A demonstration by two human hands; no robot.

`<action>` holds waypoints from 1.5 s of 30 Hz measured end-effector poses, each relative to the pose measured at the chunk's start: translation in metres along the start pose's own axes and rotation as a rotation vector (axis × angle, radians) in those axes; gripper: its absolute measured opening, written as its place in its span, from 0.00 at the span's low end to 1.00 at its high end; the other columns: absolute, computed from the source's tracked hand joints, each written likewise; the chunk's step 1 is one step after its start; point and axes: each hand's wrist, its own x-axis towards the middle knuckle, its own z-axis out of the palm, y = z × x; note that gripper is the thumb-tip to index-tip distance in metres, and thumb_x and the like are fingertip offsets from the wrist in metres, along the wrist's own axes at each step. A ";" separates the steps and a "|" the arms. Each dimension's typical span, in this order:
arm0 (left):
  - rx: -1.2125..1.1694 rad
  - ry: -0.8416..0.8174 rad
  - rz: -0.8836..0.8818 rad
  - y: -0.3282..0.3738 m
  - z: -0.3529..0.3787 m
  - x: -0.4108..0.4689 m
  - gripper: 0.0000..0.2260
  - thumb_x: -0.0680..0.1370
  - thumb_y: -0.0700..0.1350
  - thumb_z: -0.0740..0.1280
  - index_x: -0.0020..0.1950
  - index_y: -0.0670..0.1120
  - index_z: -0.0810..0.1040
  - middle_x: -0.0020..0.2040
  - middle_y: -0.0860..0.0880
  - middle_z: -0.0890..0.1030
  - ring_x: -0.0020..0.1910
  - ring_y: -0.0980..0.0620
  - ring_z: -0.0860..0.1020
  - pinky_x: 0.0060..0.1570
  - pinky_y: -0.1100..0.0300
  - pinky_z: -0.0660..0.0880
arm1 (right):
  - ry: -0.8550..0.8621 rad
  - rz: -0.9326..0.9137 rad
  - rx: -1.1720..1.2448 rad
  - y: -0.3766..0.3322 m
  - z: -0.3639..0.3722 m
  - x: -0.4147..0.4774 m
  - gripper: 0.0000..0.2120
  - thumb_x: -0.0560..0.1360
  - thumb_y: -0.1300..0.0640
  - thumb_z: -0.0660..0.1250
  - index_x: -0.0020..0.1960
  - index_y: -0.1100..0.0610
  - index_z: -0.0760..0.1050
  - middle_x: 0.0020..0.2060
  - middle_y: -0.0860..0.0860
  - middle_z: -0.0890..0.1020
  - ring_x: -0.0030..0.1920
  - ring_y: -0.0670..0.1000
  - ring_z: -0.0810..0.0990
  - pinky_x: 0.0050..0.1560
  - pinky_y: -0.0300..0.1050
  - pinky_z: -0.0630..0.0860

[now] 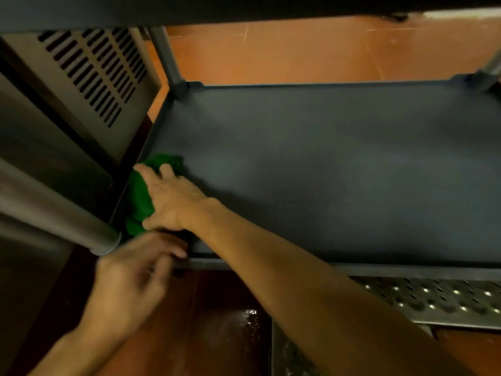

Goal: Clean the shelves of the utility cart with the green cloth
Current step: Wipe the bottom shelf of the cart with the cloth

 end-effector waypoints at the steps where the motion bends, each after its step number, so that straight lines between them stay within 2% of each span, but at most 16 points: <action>1: 0.008 0.096 -0.042 -0.008 -0.005 0.004 0.10 0.77 0.43 0.60 0.50 0.49 0.81 0.50 0.56 0.80 0.52 0.63 0.78 0.53 0.68 0.73 | -0.019 -0.005 -0.037 -0.001 -0.001 0.000 0.45 0.72 0.50 0.74 0.79 0.48 0.49 0.68 0.58 0.61 0.59 0.64 0.73 0.58 0.55 0.75; 4: 0.081 0.305 -0.131 -0.024 -0.010 0.019 0.13 0.80 0.42 0.59 0.62 0.42 0.75 0.56 0.44 0.77 0.51 0.55 0.76 0.51 0.59 0.73 | -0.030 -0.016 -0.067 -0.002 -0.001 -0.010 0.42 0.72 0.45 0.72 0.78 0.47 0.53 0.66 0.57 0.61 0.57 0.62 0.74 0.56 0.52 0.77; 7: 0.089 0.287 -0.187 -0.034 0.011 0.030 0.16 0.83 0.46 0.56 0.67 0.39 0.71 0.61 0.40 0.75 0.59 0.47 0.74 0.58 0.56 0.70 | 0.046 -0.021 -0.039 -0.002 0.007 -0.028 0.34 0.72 0.47 0.71 0.74 0.49 0.61 0.59 0.56 0.63 0.52 0.59 0.73 0.53 0.55 0.78; 10: 0.063 0.261 -0.265 -0.043 0.028 0.039 0.20 0.84 0.49 0.53 0.68 0.38 0.72 0.62 0.39 0.76 0.62 0.42 0.74 0.62 0.49 0.71 | 0.107 -0.022 -0.011 0.003 0.011 -0.047 0.32 0.71 0.50 0.72 0.71 0.50 0.63 0.58 0.55 0.64 0.52 0.58 0.72 0.49 0.54 0.78; 12: 0.064 0.230 -0.250 -0.041 0.036 0.039 0.21 0.84 0.51 0.52 0.68 0.39 0.71 0.63 0.40 0.75 0.64 0.43 0.73 0.63 0.45 0.72 | 0.136 -0.018 -0.014 0.008 0.008 -0.061 0.32 0.71 0.52 0.73 0.71 0.51 0.64 0.57 0.55 0.65 0.52 0.57 0.71 0.49 0.54 0.78; 19: 0.025 0.079 -0.148 -0.015 0.059 0.047 0.22 0.84 0.54 0.50 0.70 0.42 0.71 0.68 0.42 0.74 0.69 0.46 0.70 0.70 0.52 0.65 | 0.211 0.014 0.010 0.055 -0.004 -0.115 0.38 0.69 0.50 0.74 0.74 0.50 0.63 0.63 0.56 0.65 0.58 0.59 0.72 0.54 0.54 0.77; 23: 0.020 -0.023 -0.088 0.003 0.083 0.060 0.25 0.84 0.57 0.49 0.70 0.43 0.73 0.69 0.43 0.74 0.71 0.47 0.69 0.73 0.52 0.63 | 0.253 0.029 0.015 0.086 -0.017 -0.147 0.38 0.68 0.52 0.75 0.75 0.52 0.64 0.63 0.57 0.66 0.56 0.59 0.73 0.52 0.53 0.78; 28: -0.017 -0.067 -0.020 0.042 0.105 0.079 0.25 0.84 0.57 0.50 0.70 0.44 0.73 0.71 0.45 0.73 0.72 0.48 0.69 0.73 0.50 0.64 | 0.311 0.072 -0.012 0.121 -0.035 -0.190 0.33 0.69 0.52 0.72 0.72 0.51 0.66 0.58 0.56 0.67 0.49 0.56 0.73 0.47 0.52 0.79; 34: -0.076 -0.141 0.034 0.084 0.135 0.096 0.26 0.83 0.60 0.49 0.72 0.47 0.72 0.73 0.47 0.71 0.73 0.48 0.67 0.74 0.49 0.63 | 0.274 0.218 -0.091 0.161 -0.065 -0.249 0.36 0.70 0.50 0.73 0.75 0.48 0.62 0.62 0.55 0.63 0.52 0.57 0.74 0.50 0.50 0.79; 37: -0.075 -0.190 0.070 0.099 0.150 0.100 0.26 0.83 0.61 0.48 0.73 0.48 0.71 0.74 0.48 0.69 0.73 0.48 0.66 0.74 0.50 0.63 | 0.288 0.303 -0.107 0.183 -0.084 -0.284 0.36 0.70 0.50 0.73 0.75 0.49 0.63 0.63 0.56 0.63 0.52 0.59 0.75 0.52 0.49 0.78; 42: -0.055 -0.249 0.135 0.109 0.166 0.103 0.26 0.83 0.61 0.48 0.72 0.47 0.71 0.74 0.47 0.70 0.73 0.46 0.67 0.73 0.48 0.65 | 0.299 0.381 -0.200 0.218 -0.109 -0.338 0.34 0.70 0.50 0.72 0.74 0.50 0.65 0.60 0.56 0.66 0.48 0.57 0.74 0.44 0.52 0.78; 45: -0.056 -0.260 0.115 0.106 0.168 0.102 0.28 0.82 0.62 0.48 0.71 0.47 0.72 0.73 0.47 0.70 0.73 0.46 0.68 0.73 0.47 0.65 | 0.297 0.448 -0.249 0.236 -0.123 -0.368 0.34 0.70 0.52 0.71 0.74 0.50 0.65 0.59 0.55 0.66 0.47 0.51 0.71 0.42 0.49 0.76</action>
